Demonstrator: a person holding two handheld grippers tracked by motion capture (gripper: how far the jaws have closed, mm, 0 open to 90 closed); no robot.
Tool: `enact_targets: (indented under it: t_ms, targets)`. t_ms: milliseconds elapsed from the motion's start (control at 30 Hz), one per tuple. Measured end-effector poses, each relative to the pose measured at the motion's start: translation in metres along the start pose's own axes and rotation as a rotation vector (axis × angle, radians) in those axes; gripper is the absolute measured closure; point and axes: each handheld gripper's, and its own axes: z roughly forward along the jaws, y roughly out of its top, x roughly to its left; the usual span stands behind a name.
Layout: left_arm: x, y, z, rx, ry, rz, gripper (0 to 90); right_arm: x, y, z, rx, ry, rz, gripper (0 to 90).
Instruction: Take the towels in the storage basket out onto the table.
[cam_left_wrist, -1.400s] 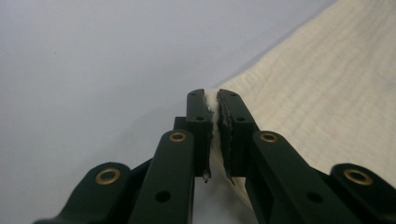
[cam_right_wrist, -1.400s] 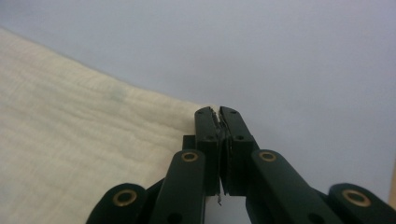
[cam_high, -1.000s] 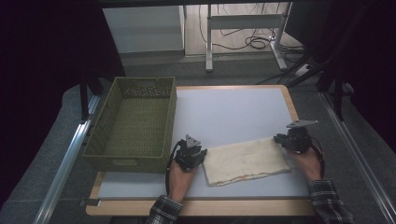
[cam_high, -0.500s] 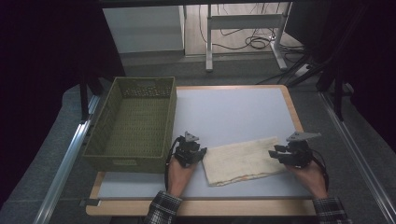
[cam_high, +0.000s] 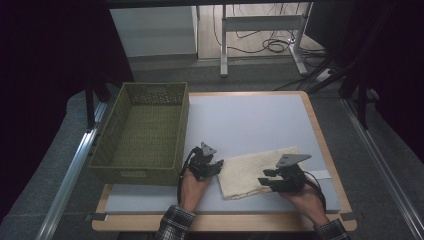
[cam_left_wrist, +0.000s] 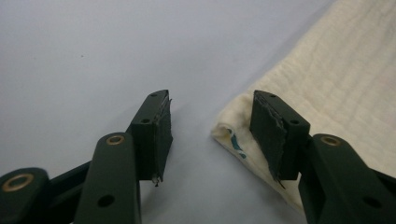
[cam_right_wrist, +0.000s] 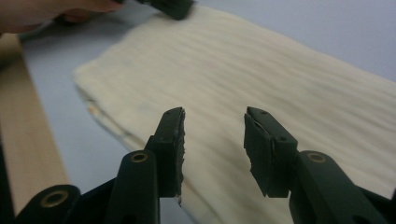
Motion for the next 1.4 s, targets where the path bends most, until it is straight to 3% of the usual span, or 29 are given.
enact_targets:
  t_ms: [333,433,600,700,800,867,967,1033,1167,1400]
  targets:
    - [0.0,0.0,0.0,0.003,-0.002,0.002,48.4,0.052,0.02,0.042,0.033,0.146,-0.098,60.0]
    - [0.001,0.0,0.0,0.003,-0.002,0.003,48.4,0.064,0.024,0.052,0.034,0.171,-0.125,60.0]
    - [0.0,0.0,0.0,0.0,-0.009,0.003,49.4,0.077,0.027,0.067,0.052,0.157,-0.176,60.0]
    - [-0.001,-0.001,0.0,-0.002,-0.02,0.019,56.1,0.081,0.024,0.072,0.063,0.112,-0.207,63.5]
    - [-0.002,-0.001,0.0,-0.003,-0.033,0.021,61.6,0.085,0.022,0.071,0.058,0.057,-0.249,77.3]
    - [-0.002,-0.001,-0.001,0.0,-0.054,0.023,67.1,0.085,0.022,0.07,0.053,0.048,-0.247,84.1]
    - [-0.005,0.0,-0.001,0.001,-0.08,0.028,84.3,0.08,0.022,0.069,0.05,0.079,-0.208,86.3]
    - [-0.006,0.002,-0.002,0.007,-0.067,0.04,86.2,0.078,0.022,0.068,0.047,0.097,-0.187,86.5]
    - [-0.006,0.004,-0.003,-0.009,-0.084,0.016,86.9,0.073,0.023,0.058,0.01,0.117,-0.16,86.5]
    - [-0.009,0.018,-0.012,-0.059,-0.097,0.013,86.5,0.065,0.026,0.036,-0.048,0.091,-0.162,86.3]
